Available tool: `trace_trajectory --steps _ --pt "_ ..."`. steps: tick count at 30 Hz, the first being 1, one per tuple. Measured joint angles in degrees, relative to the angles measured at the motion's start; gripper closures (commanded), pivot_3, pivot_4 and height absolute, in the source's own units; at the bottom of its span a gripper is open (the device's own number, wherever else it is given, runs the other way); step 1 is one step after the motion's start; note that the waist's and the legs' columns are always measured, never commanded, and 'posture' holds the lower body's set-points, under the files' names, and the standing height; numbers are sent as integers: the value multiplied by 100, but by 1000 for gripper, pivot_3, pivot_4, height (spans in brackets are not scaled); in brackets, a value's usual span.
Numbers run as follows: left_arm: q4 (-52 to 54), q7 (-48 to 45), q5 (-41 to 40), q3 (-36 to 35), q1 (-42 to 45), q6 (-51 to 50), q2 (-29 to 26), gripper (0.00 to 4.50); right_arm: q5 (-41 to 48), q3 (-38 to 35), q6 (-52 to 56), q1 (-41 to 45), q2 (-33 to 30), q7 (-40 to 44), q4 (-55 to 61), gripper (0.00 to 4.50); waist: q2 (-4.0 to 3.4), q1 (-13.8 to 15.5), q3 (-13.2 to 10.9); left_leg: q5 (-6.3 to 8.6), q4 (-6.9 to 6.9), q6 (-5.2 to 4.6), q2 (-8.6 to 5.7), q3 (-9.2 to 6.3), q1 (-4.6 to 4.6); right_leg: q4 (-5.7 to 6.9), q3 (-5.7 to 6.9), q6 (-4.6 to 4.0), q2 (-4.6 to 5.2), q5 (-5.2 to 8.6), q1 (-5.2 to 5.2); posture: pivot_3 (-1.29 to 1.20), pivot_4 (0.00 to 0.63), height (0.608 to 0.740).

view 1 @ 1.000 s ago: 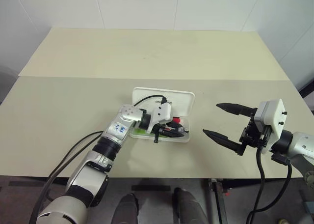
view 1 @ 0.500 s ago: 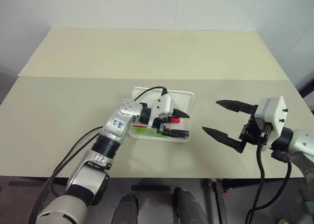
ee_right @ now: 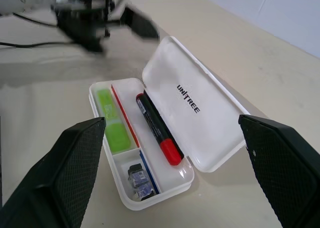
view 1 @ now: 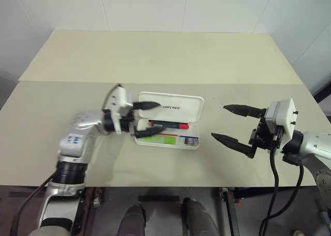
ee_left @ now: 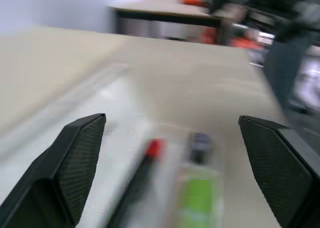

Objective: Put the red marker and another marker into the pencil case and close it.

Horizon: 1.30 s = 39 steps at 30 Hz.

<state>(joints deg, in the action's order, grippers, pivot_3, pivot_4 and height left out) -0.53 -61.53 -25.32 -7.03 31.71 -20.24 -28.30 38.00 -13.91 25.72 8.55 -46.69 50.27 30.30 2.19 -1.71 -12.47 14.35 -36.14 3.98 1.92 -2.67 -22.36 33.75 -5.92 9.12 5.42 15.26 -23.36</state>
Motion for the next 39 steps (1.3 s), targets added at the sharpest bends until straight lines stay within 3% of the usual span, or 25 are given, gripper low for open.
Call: trace_trajectory --steps 2,4,10,15,20,30,39 --pt "6 177 -92 -304 -41 45 -89 29 -35 63 -76 41 23 77 -114 0 0 2 0 0 1 0 0 0 -1 -1 0 5 0 -2 0 0 150 740" --pt "4 299 -207 -569 -130 66 -136 577 -84 121 -114 152 42 143 -231 0 0 7 0 0 2 1 -1 0 -3 -1 0 7 1 -4 -1 0 150 740" --pt "-111 546 -302 -958 -244 287 -271 2644 -155 234 -285 321 44 378 -506 0 0 8 0 1 5 2 -1 0 -2 -1 0 11 0 -6 -1 0 150 740" --pt "-795 1017 -161 -1063 83 737 -275 4449 -204 241 -403 458 44 552 -654 0 0 14 0 1 1 2 0 0 -1 1 1 11 0 -6 0 0 150 740" --pt "-1514 1282 111 -910 430 1040 -210 4486 -210 266 -438 469 44 683 -719 0 0 11 0 1 7 2 -1 0 -1 0 1 69 -1 -37 -1 0 150 740" --pt "-2851 1599 683 -227 1233 1311 340 4486 -77 301 -271 670 127 639 -703 0 0 9 0 1 6 2 -1 0 -4 -4 2 75 -1 -40 -2 0 150 740" --pt "-3424 1265 907 151 1487 1420 470 4486 -216 301 -214 688 126 571 -701 0 0 10 0 1 10 3 -1 0 -6 -7 2 75 -1 -40 -4 0 150 740"
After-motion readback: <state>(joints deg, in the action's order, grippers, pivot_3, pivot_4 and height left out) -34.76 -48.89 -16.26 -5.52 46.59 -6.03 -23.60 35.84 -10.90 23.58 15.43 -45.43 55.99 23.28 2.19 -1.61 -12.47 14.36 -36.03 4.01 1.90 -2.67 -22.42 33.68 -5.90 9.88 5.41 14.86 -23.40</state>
